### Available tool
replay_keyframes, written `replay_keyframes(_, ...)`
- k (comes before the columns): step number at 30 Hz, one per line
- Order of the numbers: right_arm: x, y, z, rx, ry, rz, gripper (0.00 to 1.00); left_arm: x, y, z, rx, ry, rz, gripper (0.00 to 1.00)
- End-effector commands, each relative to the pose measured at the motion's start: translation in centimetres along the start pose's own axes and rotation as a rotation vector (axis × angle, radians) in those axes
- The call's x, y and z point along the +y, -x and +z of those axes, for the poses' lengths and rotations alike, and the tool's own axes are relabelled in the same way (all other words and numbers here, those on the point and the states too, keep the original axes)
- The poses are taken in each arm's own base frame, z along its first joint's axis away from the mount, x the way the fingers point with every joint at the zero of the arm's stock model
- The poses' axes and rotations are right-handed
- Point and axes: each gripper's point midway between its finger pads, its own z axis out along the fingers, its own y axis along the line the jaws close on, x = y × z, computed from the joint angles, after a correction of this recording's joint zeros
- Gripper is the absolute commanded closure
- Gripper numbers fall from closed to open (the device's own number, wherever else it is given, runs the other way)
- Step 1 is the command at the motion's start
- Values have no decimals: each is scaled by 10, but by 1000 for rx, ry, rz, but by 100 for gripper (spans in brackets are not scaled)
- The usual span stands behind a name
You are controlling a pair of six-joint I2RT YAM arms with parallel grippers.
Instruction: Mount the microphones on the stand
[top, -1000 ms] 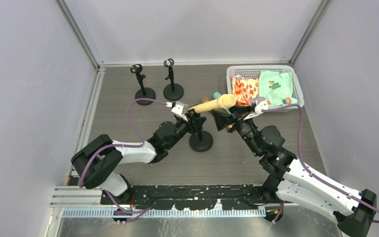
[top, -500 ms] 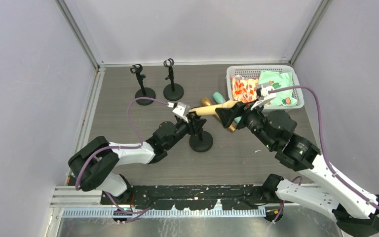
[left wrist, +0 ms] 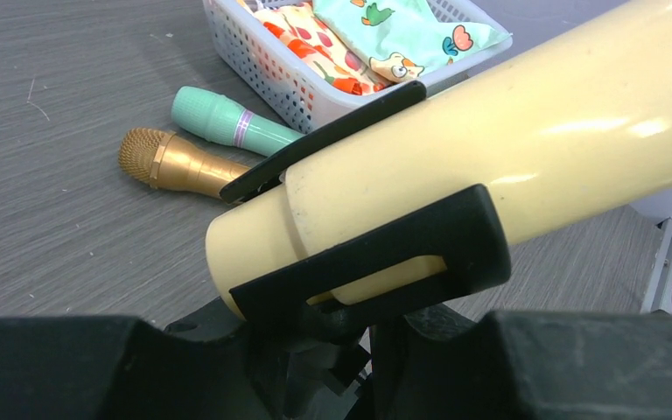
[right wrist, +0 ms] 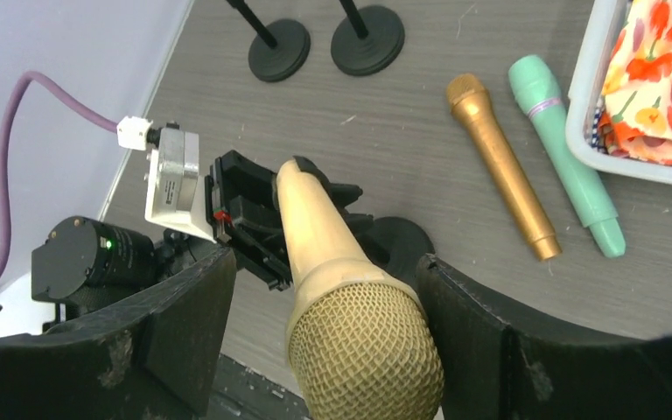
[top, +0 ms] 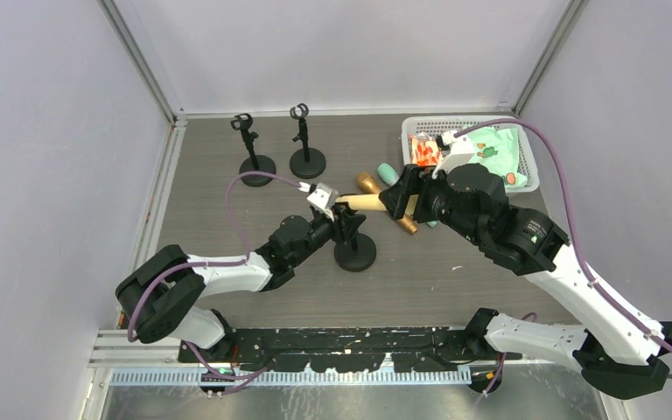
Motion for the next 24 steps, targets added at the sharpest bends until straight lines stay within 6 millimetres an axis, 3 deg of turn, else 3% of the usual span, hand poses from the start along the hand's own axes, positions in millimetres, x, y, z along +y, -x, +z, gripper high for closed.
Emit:
replay_keyframes(1, 20, -4, -10, 85, 81, 26, 22, -10, -25, -11, 97, -49, -25, 100)
replay_keyframes(15, 25, -27, -11, 205, 127, 13, 39, -18, -26, -9, 105, -99, -16, 100)
replay_keyframes(24, 13, -36, -3, 231, 76, -38, 51, -23, -29, -12, 109, -113, 19, 100)
